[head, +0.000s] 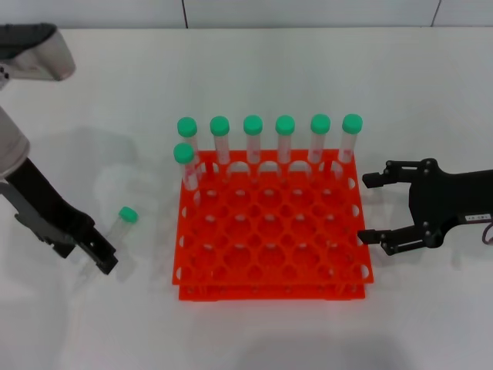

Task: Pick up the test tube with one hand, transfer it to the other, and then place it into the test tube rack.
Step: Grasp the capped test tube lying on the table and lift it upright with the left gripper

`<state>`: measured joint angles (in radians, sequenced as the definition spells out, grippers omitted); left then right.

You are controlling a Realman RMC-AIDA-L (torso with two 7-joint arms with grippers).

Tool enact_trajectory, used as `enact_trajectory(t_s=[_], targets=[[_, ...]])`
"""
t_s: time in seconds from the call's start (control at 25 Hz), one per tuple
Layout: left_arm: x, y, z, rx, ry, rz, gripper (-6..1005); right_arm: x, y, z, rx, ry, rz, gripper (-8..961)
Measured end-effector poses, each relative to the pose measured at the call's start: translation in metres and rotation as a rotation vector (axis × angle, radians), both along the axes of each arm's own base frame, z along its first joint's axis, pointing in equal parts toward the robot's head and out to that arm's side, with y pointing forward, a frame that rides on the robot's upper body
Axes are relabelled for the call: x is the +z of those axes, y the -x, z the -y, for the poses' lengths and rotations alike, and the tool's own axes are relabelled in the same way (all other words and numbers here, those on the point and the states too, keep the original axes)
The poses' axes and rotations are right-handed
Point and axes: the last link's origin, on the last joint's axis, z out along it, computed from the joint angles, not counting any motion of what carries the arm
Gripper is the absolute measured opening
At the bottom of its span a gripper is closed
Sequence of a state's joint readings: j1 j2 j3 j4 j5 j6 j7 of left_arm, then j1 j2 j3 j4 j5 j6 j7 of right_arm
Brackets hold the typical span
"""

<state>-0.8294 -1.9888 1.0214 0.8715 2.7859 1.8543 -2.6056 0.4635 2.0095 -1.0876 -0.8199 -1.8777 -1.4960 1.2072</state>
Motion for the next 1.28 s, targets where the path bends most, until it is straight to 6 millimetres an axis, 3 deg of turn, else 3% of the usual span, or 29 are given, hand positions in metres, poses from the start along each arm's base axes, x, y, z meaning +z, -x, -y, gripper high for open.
enact_trajectory(t_s=[1.28], targets=[[-0.022, 0.010, 0.003, -0.007, 0.018, -0.143, 754, 0.000, -0.001, -0.005, -0.003, -0.032, 0.007, 855]])
